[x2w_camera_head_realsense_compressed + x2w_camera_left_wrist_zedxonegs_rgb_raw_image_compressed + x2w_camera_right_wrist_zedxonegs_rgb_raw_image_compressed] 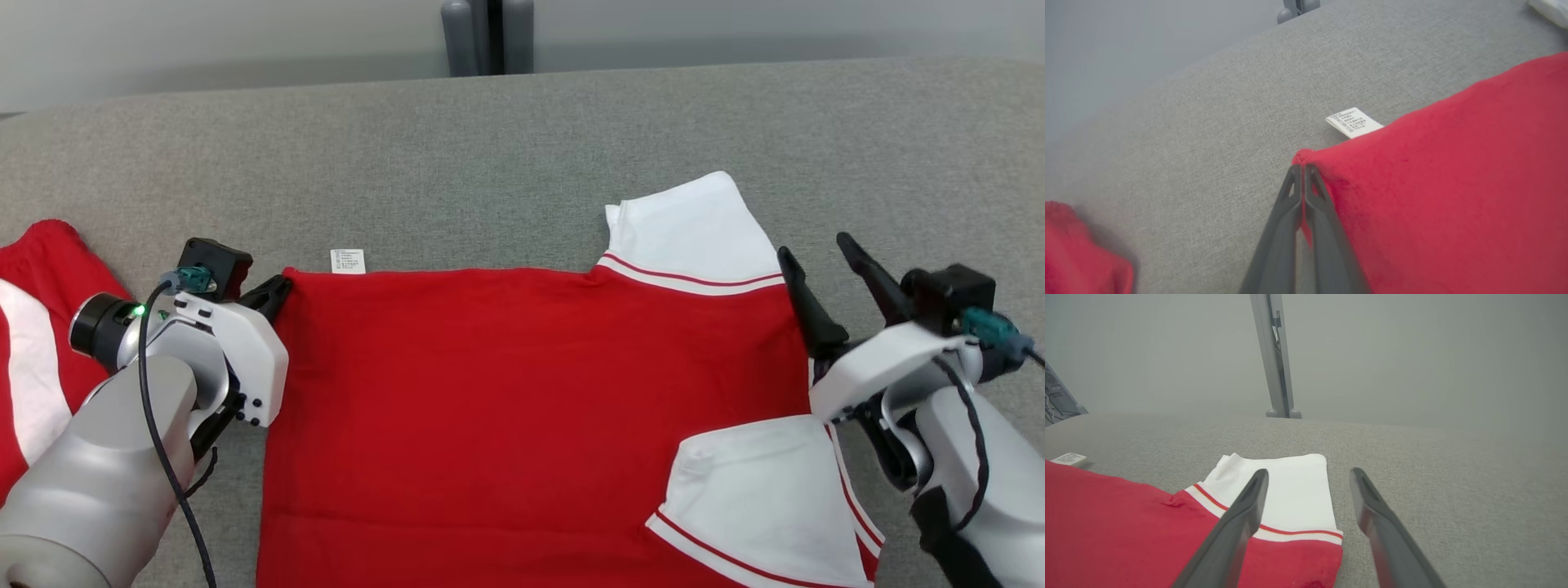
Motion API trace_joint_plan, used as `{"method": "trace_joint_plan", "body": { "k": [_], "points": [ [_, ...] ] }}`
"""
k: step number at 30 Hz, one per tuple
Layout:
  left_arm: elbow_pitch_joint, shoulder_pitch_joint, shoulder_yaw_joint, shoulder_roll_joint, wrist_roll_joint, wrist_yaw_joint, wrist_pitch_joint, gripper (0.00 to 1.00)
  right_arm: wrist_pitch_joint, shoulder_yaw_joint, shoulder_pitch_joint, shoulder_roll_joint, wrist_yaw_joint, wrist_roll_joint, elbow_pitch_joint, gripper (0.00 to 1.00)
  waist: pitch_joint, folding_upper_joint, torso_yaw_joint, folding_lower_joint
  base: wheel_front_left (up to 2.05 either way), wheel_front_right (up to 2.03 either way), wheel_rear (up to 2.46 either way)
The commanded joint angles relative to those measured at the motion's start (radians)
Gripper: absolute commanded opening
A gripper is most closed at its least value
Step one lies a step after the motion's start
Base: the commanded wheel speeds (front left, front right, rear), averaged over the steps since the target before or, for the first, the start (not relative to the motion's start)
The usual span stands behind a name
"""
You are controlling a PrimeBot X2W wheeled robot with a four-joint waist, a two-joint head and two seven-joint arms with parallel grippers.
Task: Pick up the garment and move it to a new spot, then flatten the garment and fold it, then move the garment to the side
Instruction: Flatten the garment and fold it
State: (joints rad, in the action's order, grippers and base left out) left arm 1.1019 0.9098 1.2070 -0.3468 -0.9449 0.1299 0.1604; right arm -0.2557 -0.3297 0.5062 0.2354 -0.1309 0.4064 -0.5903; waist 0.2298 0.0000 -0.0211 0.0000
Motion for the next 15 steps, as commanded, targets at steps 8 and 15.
{"method": "trace_joint_plan", "body": {
  "k": [8,15],
  "points": [
    [-0.006,0.062,0.015,0.028,-0.013,0.001,0.029,0.0,0.07,-0.126,0.271,0.049,0.0,0.095,-0.243,1.0,0.082,0.0,0.064,0.0,0.0,0.0,0.0],
    [-0.021,0.109,0.03,0.049,-0.017,0.001,0.045,0.0,0.099,-0.232,0.444,0.049,0.0,0.141,-0.429,1.0,0.144,0.0,0.108,0.0,0.0,0.0,0.0]
  ]
}}
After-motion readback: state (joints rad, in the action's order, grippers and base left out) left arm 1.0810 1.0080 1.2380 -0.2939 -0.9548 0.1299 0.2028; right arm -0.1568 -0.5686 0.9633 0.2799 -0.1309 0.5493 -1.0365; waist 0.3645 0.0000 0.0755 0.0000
